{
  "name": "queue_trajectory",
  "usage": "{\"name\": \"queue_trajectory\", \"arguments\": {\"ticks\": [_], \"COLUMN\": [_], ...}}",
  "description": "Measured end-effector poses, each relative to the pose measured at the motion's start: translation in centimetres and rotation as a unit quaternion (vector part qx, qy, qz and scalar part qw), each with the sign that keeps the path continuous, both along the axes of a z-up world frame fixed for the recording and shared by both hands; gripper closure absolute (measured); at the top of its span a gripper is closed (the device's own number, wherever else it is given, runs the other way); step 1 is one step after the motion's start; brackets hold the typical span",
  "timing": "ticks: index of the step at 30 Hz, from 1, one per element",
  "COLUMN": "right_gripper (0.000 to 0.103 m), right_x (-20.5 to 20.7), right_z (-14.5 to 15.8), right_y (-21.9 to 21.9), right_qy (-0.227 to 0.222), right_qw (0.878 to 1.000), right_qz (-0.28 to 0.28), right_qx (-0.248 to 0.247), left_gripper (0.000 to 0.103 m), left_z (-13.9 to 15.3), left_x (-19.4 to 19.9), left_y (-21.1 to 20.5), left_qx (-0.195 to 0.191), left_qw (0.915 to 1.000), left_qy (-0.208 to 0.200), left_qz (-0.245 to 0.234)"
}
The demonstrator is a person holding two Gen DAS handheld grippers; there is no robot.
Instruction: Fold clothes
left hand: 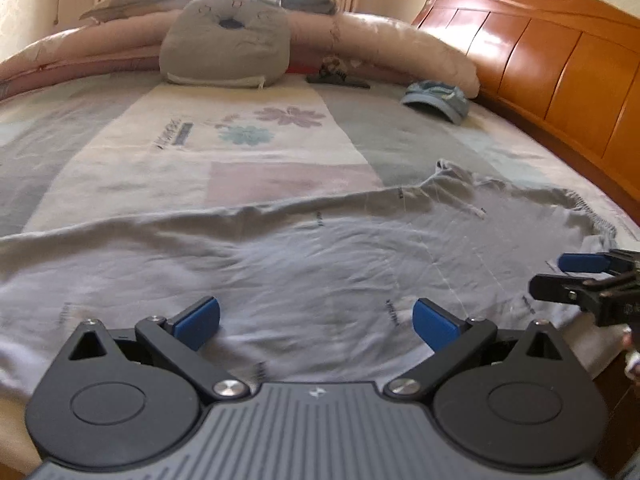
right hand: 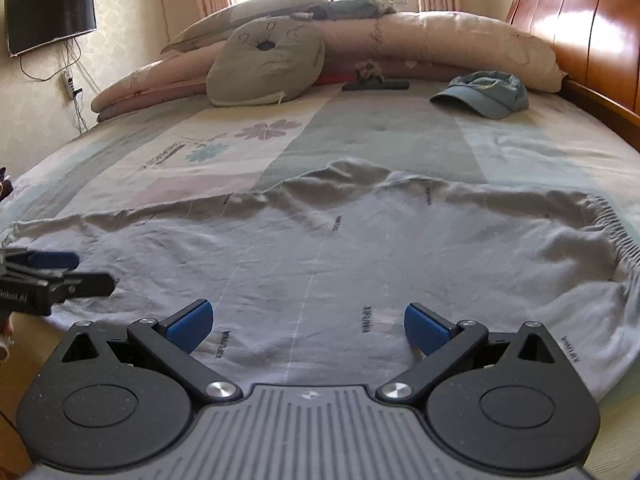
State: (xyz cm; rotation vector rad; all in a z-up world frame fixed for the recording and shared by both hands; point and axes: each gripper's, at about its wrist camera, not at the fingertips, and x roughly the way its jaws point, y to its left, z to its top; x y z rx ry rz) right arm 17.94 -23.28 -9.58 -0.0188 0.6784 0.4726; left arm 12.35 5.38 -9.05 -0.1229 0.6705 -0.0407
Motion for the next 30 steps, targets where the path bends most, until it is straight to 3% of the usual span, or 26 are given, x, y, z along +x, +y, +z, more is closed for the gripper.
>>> {"name": "queue_trajectory", "arguments": {"ticks": [6,10,17,20,22,26,30], "right_gripper": [0.0,0.0,0.0,0.0,0.0,0.0,0.0], "right_x": [-0.6,-0.4,0.0,0.2,0.4,0.7,0.7], "right_z": [0.3,0.0,-0.3,-0.4,-0.4,-0.3,-0.4], "right_y": [0.7,0.8,1.5,1.7,1.7,2.0,2.6], "right_qy": [-0.008,0.003,0.0,-0.001,-0.001,-0.002,-0.007], "right_qw": [1.0,1.0,1.0,1.0,1.0,1.0,1.0], "right_qz": [0.019,0.014,0.015,0.014,0.011,0.009,0.012], "right_qx": [0.011,0.023,0.012,0.011,0.012,0.015,0.011], "left_gripper": [0.001,0.001,0.001,0.001,0.001,0.001,0.001], "left_z": [1.9,2.1,0.0,0.5,1.1,2.1,1.8], "left_x": [-2.1,-2.6,-3.4,-4.1,-4.2,-4.5,-3.8], "left_y": [6.7,13.0,19.7,20.4,19.6,14.7,8.5], "left_qx": [-0.001,-0.038,-0.083,-0.053,-0.043,-0.048,-0.002], "left_qw": [0.9978,0.9896,0.9758,0.9665,0.9685,0.9879,0.9987], "left_qy": [-0.016,-0.013,0.009,0.024,0.021,-0.009,-0.024], "left_qz": [0.064,0.138,0.202,0.25,0.244,0.147,0.046]}}
